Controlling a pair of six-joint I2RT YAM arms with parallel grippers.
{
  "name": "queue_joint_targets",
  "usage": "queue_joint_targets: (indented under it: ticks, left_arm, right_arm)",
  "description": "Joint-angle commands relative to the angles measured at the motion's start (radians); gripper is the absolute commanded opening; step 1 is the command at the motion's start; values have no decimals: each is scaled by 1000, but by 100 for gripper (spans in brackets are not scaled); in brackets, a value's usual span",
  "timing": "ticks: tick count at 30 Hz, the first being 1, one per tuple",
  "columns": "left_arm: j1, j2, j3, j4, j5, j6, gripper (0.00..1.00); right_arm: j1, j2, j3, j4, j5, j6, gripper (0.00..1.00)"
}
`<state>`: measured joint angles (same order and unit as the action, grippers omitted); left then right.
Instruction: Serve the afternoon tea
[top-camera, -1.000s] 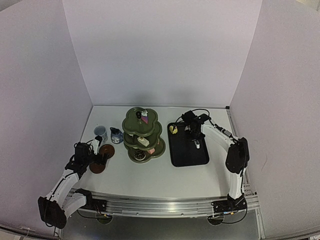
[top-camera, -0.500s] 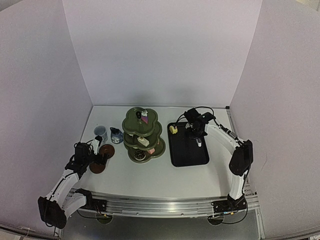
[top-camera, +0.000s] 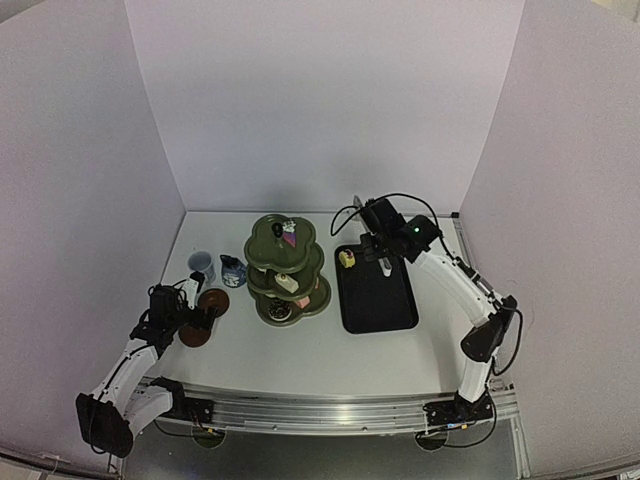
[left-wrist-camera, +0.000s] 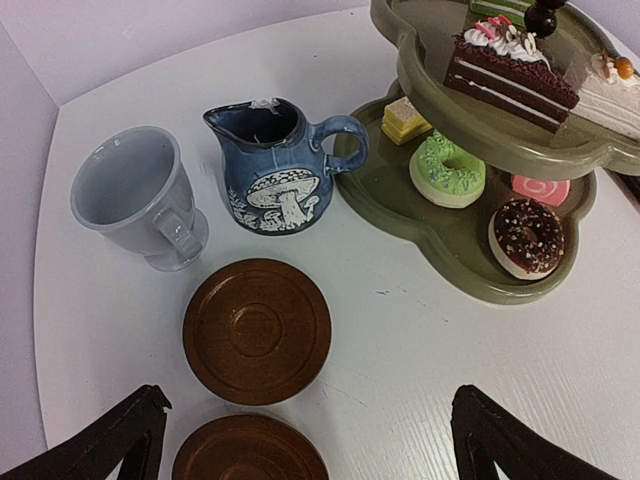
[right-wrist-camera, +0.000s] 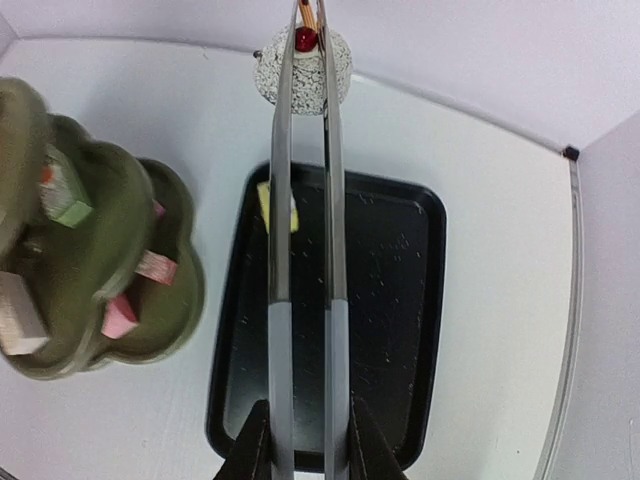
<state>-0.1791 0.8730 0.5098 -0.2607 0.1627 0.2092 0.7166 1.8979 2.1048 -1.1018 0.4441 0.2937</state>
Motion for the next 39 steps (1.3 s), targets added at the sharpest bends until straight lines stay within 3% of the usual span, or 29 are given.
queue_joint_targets:
  ticks: [1, 9, 17, 39]
  left_arm:
    - [5, -2, 29, 22, 10, 3, 100]
    - [5, -2, 29, 21, 17, 1, 100]
    - [5, -2, 29, 21, 17, 1, 100]
    - [5, -2, 30, 19, 24, -1, 100]
  right_arm:
    - [96, -82, 157, 16, 106, -41, 0]
    - [300, -11, 341, 75, 142, -179, 0]
    - [423, 56, 384, 221, 8, -268, 0]
    - [457, 92, 149, 197, 106, -285, 0]
